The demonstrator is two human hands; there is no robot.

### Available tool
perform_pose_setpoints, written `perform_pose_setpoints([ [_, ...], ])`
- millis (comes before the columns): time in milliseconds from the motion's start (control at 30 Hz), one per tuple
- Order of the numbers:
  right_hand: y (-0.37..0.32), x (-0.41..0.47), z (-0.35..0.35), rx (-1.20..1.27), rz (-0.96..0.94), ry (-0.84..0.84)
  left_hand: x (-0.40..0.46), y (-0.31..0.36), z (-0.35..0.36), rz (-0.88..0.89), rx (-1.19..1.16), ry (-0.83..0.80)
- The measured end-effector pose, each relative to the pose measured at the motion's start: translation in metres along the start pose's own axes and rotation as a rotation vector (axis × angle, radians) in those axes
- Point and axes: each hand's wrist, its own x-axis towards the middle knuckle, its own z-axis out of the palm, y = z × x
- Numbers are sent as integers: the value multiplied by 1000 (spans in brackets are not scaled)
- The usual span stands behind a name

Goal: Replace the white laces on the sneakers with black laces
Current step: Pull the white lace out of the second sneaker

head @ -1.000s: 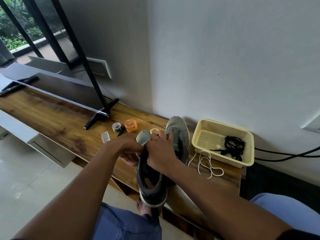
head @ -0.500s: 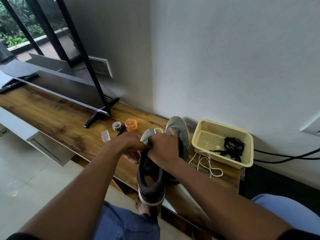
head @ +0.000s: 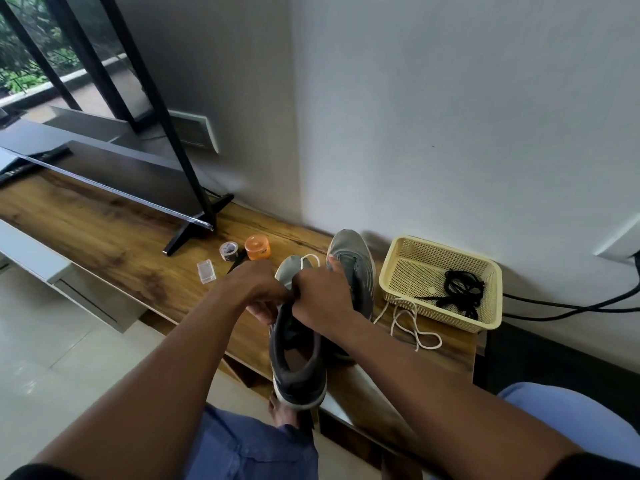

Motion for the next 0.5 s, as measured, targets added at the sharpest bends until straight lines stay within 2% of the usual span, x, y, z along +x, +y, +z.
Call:
perform_pose_setpoints([
  [500, -1, 0, 0, 84, -16, 4, -2, 9, 5, -47, 53, 50],
])
